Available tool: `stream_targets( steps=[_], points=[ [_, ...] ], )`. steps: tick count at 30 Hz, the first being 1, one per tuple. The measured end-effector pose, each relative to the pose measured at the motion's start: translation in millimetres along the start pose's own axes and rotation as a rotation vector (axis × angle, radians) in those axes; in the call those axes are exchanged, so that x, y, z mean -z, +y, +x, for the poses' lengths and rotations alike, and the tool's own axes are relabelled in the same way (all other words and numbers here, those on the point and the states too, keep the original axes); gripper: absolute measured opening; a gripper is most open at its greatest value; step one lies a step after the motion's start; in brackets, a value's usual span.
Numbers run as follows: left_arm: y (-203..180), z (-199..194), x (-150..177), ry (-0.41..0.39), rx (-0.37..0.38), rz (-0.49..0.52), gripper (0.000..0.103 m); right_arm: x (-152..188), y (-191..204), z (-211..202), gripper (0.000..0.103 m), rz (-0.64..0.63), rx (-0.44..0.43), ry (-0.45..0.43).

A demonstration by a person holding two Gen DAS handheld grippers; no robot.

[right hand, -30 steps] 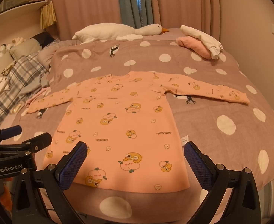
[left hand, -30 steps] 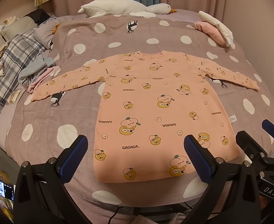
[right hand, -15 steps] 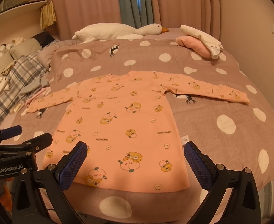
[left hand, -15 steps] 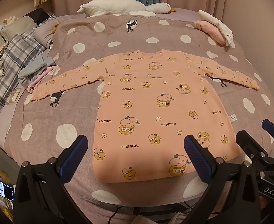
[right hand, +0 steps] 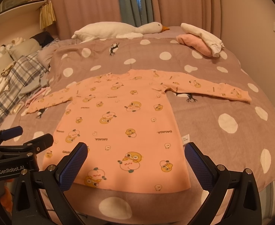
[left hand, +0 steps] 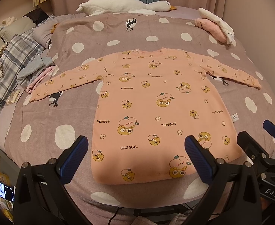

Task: Fold small clothes

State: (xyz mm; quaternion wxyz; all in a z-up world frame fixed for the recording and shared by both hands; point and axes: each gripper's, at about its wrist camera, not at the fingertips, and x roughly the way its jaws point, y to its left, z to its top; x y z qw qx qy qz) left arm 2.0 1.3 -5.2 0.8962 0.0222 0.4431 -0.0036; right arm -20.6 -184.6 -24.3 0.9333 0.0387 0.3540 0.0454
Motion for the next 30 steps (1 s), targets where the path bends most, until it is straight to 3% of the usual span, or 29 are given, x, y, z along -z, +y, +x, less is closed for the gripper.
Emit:
stream_targets(
  steps=[4,8,9,15,17,23,27,29,30],
  points=[
    [2,6,-2,0.011,0.021,-0.011,0.103,4,-4,2,0.102,0.020,-0.018,-0.001],
    [15,21,-1,0.040,0.103,-0.090,0.103,3,-31,8,0.102,0.119,-0.187,-0.007],
    [23,29,0,0.052,0.121,-0.133,0.103,5,-42,12,0.102,0.173,-0.243,-0.010],
    [45,72,7,0.135,0.178,-0.235,0.103,23,-108,35,0.102,0.457,-0.321,-0.004],
    [49,84,10,0.159,0.206,-0.256,0.103,28,-132,38,0.102,0.540,-0.347,-0.041],
    [57,103,9,0.179,0.376,-0.383,0.103,38,-193,28,0.102,0.710,-0.256,-0.166],
    [52,104,-2,0.141,0.400,-0.384,0.103,30,-218,23,0.102,0.711,-0.142,-0.292],
    [48,105,-8,0.121,0.411,-0.365,0.103,19,-235,34,0.102,0.691,-0.093,-0.232],
    [45,106,-12,0.117,0.421,-0.356,0.103,11,-245,46,0.102,0.700,-0.046,-0.145]
  ],
)
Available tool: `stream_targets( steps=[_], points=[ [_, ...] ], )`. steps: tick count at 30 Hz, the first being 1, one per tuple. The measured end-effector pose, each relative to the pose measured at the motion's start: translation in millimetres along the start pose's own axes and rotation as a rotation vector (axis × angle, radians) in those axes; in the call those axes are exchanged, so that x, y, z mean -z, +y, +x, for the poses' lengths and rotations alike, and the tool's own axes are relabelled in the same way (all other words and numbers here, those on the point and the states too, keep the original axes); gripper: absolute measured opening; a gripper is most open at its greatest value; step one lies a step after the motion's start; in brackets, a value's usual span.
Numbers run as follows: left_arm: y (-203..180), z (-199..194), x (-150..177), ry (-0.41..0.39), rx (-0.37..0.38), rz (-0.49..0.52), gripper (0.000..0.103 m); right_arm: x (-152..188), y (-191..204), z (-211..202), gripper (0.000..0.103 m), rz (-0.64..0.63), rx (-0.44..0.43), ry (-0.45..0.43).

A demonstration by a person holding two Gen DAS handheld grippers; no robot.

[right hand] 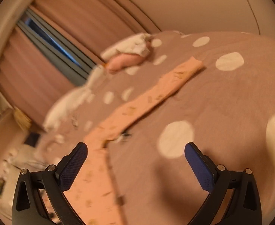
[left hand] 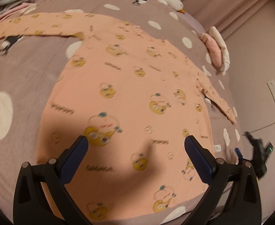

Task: Fold small clothes
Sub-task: 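Grasp the cuff of one pink sleeve with the right gripper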

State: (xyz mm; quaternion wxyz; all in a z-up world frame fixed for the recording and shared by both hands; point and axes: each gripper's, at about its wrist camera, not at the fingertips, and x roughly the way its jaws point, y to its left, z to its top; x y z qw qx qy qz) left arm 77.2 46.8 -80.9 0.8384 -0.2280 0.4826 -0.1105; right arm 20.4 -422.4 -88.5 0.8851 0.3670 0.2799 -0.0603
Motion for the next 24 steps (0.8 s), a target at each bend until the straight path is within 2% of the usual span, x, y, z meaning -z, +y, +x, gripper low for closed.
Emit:
stream_targets(
  steps=[2,4,7,13,17,24],
  points=[
    [-6,6,-5,0.010,0.004,0.030,0.103,-9,-8,16,0.102,0.028,0.061,0.048],
    [-10,13,-10,0.016,-0.006,0.061,0.103,-21,-23,26,0.102,0.087,0.057,0.041],
    [-17,23,-16,0.043,0.042,0.087,0.103,-39,-43,38,0.102,0.183,0.033,0.030],
    [-32,42,-27,0.069,0.055,0.122,0.103,-76,-62,62,0.102,0.329,-0.100,-0.009],
    [-41,53,-34,0.082,0.050,0.127,0.103,-94,-65,80,0.102,0.374,-0.137,-0.039],
    [-53,63,-40,0.090,0.036,0.152,0.103,-115,-79,106,0.073,0.416,-0.152,-0.059]
  ],
)
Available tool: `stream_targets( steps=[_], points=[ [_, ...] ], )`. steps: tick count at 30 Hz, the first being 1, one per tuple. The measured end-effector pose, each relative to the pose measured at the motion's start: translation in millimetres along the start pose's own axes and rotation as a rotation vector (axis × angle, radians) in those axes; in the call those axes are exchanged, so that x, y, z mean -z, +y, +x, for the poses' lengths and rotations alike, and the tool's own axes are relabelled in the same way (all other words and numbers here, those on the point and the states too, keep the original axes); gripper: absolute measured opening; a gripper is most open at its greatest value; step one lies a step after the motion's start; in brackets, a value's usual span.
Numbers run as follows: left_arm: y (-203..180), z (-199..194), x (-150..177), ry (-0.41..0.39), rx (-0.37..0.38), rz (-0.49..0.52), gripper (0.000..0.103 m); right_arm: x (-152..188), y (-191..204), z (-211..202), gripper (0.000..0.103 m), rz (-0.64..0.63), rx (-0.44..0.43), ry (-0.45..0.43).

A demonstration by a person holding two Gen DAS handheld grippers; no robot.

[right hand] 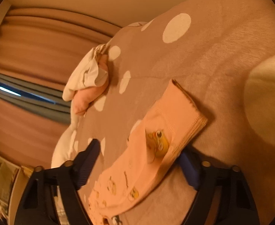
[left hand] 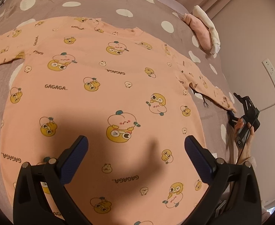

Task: Fold small clothes
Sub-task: 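Grasp the cuff of one pink sleeve with the right gripper, then lift the sleeve and fold it across the shirt body, open right gripper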

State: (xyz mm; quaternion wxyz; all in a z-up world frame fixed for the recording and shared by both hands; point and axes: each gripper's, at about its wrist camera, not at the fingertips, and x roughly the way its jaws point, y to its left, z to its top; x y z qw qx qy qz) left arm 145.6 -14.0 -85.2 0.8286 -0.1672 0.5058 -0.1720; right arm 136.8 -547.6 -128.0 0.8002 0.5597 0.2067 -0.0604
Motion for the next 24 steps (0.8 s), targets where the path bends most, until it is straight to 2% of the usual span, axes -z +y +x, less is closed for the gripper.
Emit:
stream_targets(
  steps=[2,7,9,15,20,24],
  points=[
    [0,1,0,0.003,-0.003,0.004,0.103,-2,-4,3,0.061,0.002,0.008,-0.004],
    [0,0,1,0.001,-0.017,0.010,0.103,-3,-14,5,0.021,-0.007,0.066,-0.017],
    [2,-3,2,-0.004,-0.025,0.011,0.103,-2,-14,4,0.015,-0.024,0.091,-0.020],
    [15,-17,6,-0.029,-0.054,0.000,0.103,3,28,2,0.010,-0.178,0.090,-0.034],
    [39,-26,11,-0.025,-0.061,-0.067,0.103,29,103,10,0.010,-0.403,0.093,0.015],
    [65,-36,15,-0.029,-0.069,-0.131,0.103,73,174,29,0.010,-0.609,0.097,0.088]
  ],
)
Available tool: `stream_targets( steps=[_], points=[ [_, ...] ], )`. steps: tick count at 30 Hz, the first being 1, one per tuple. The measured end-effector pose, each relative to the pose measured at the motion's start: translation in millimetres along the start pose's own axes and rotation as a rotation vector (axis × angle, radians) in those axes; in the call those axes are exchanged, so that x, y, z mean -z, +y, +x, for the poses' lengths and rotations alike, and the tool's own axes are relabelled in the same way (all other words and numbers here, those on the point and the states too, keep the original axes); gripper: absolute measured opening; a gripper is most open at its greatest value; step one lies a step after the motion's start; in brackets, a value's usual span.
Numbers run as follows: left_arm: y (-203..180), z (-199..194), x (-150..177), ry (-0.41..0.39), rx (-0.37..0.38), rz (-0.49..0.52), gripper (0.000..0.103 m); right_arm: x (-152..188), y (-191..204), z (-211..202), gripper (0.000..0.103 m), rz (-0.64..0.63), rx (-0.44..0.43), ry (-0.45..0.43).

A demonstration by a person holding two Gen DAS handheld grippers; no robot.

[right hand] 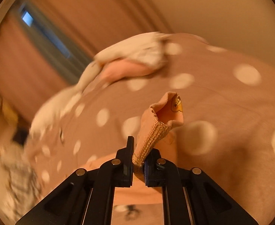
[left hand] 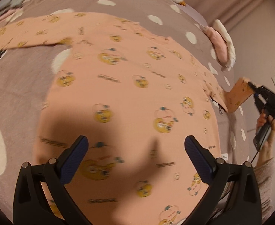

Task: Fold small clothes
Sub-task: 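Lift the sleeve and fold it across the shirt body, open right gripper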

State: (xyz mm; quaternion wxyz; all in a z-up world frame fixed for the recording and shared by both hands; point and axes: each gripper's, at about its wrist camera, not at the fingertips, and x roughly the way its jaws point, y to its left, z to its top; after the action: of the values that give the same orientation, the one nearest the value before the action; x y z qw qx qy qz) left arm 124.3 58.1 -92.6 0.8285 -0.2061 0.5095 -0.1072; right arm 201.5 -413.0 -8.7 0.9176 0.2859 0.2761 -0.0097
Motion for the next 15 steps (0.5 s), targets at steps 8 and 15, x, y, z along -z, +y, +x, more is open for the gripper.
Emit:
stream_targets(
  steps=[8,15],
  points=[
    [52,-29,5,-0.043,-0.009,-0.070,0.103,19,147,38,0.010,-0.246,-0.079,0.063],
    [90,-46,4,-0.079,-0.026,-0.117,0.103,84,265,66,0.010,-0.508,-0.125,0.093]
  ],
)
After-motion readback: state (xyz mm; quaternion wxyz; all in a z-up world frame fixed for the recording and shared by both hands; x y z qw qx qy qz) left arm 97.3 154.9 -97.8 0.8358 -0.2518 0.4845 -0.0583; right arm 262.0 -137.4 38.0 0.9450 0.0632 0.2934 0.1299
